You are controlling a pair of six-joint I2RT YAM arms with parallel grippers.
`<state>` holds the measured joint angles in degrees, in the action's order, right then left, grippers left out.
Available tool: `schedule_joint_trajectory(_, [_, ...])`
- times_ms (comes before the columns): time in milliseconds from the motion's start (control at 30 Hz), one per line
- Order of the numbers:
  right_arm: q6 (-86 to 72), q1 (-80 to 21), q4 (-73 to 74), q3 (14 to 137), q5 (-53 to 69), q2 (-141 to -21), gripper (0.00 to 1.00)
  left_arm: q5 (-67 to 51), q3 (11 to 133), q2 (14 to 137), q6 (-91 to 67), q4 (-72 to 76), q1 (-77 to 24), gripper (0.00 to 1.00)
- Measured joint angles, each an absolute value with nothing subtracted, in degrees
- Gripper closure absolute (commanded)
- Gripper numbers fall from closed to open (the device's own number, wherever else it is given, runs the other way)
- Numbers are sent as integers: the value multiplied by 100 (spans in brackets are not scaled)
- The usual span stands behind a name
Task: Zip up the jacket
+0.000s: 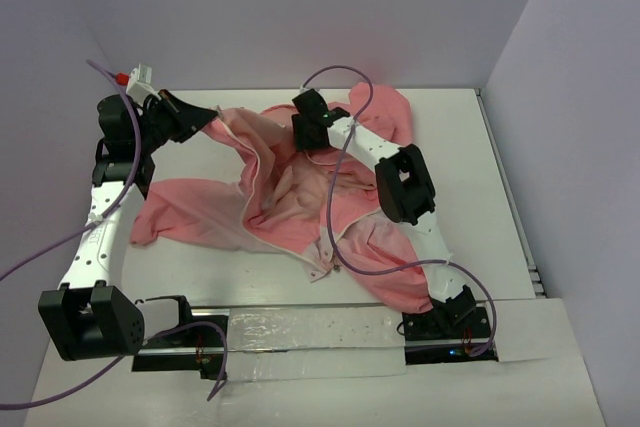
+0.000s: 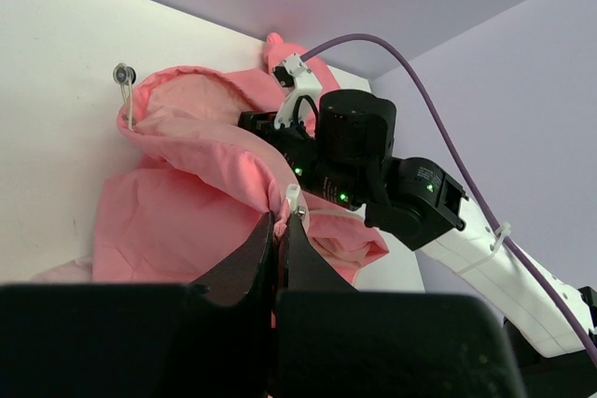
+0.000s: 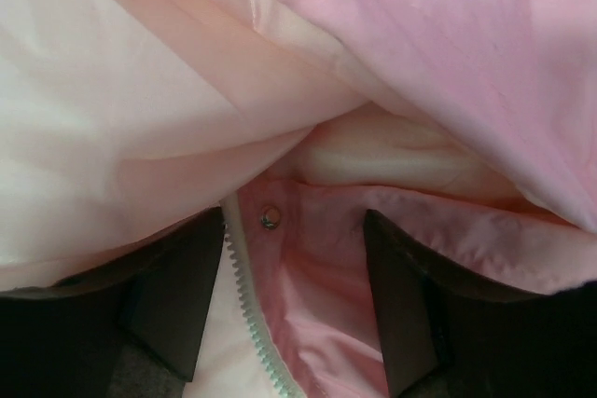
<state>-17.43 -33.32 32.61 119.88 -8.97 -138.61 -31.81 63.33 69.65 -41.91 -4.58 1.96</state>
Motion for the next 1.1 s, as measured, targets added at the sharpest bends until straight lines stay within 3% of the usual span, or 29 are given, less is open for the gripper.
schedule_joint_trajectory(100, [-1781,-3332,3196,11886,-853,-13856,70,-3179,6333,6965,-4191,-458,198,100])
schedule_joint_trajectory(167, [-1792,-3332,3125,11738,-834,-13834,96,-3179,6333,6965,-4191,-458,198,100])
schedule_joint_trajectory(200, [-1815,-3332,3096,11661,-829,-13821,100,-3179,6333,6965,-4191,-458,198,100])
schedule_joint_trajectory(433, [-1727,-3267,2760,10626,-1029,-12960,100,-3177,6333,6943,-4172,-500,198,100])
schedule_joint_trajectory(600, [-1602,-2606,2579,8990,-1334,-11210,100,-3183,6309,6876,-4196,-468,211,100])
schedule_joint_trajectory(833, [-1378,-1401,2452,8091,-2184,-8990,100,-3334,6173,6874,-4441,-239,228,100])
schedule_joint_trajectory(1100, [-956,-2051,2356,8100,-2914,-8790,100,-3372,6043,6877,-4602,-22,231,100])
